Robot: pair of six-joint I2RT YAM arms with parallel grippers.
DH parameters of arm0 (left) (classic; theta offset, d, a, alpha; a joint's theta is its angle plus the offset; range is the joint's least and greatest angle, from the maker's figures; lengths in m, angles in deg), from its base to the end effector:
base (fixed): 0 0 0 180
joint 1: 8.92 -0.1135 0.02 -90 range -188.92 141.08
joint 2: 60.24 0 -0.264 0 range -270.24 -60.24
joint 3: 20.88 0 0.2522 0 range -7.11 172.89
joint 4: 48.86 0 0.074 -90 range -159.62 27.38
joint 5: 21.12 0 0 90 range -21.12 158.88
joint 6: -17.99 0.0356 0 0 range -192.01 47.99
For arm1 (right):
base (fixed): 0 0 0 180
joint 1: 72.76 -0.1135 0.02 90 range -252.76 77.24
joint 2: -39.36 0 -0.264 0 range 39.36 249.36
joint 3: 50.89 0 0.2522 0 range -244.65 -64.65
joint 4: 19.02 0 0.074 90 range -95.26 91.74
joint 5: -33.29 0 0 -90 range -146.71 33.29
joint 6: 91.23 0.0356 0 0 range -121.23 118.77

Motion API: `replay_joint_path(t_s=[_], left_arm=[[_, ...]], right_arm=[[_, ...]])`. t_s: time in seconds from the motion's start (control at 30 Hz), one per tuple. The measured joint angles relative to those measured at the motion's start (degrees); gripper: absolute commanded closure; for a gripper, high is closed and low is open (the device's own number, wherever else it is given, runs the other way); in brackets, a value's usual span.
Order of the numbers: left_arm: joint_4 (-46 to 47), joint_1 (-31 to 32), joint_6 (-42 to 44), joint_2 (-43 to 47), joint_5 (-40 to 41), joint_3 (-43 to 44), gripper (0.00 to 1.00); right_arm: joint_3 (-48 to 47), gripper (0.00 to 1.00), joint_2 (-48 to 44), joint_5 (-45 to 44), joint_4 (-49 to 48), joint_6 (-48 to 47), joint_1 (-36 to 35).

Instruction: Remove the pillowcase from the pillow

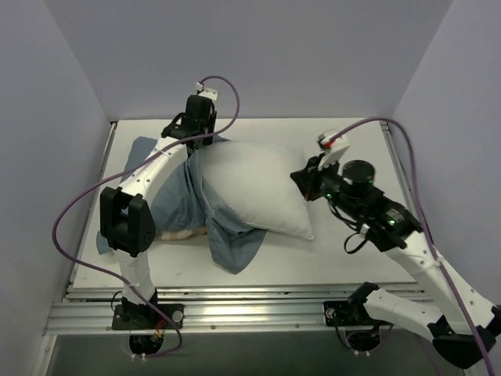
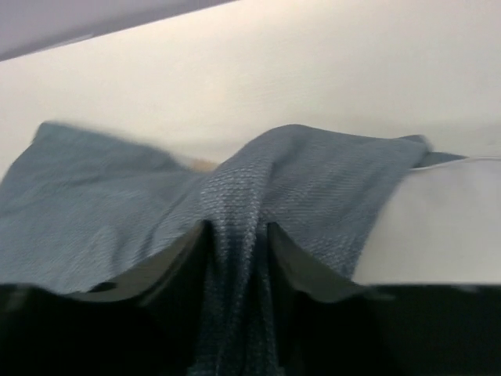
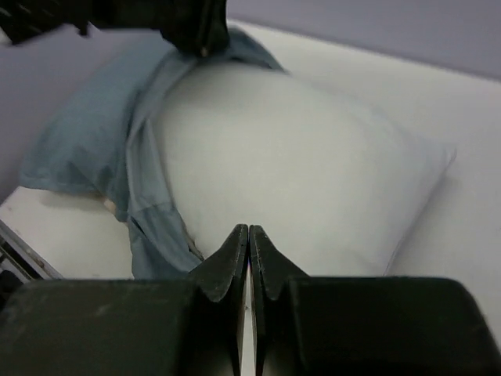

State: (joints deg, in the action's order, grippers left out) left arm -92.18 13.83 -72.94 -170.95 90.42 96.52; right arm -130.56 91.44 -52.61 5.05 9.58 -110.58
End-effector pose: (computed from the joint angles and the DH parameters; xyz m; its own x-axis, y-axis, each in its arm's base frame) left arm 0.4199 -0.1619 0.3259 -0.5516 0.2149 -0.8060 0.0790 0.9754 0.2060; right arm 0.1490 0.1189 0.4453 -0.0776 0.1765 -0.9812 -0.6652 0.7239 0.1829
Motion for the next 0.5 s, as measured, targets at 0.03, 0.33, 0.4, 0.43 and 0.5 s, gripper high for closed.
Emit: replay_joint_path(t_s=[0.03, 0.33, 0.4, 0.43, 0.5], left_arm=[[0.9, 0.3, -0.7, 0.0, -1.5, 0.3, 0.47], [5.6, 4.5, -6.9, 15.7, -6.2, -11.0, 0.09], [6.2, 5.3, -10.5, 23.7, -5.4, -16.7, 0.09], [6.0, 5.8, -12.3, 27.6, -4.4, -19.5, 0.09], [6.7, 7.9, -15.7, 35.0, -2.4, -25.2, 0.09]], right_arm=[[1.2, 0.95, 2.2, -0.5, -0.2, 0.7, 0.0], [8.6, 0.20, 14.1, -1.4, -1.2, 1.3, -0.8], [8.6, 0.11, 14.3, -2.8, -2.3, 1.4, -1.0], [8.8, 0.09, 14.5, -3.6, -3.2, 1.5, -1.0], [9.6, 0.06, 15.1, -5.1, -4.7, 1.9, -0.7]])
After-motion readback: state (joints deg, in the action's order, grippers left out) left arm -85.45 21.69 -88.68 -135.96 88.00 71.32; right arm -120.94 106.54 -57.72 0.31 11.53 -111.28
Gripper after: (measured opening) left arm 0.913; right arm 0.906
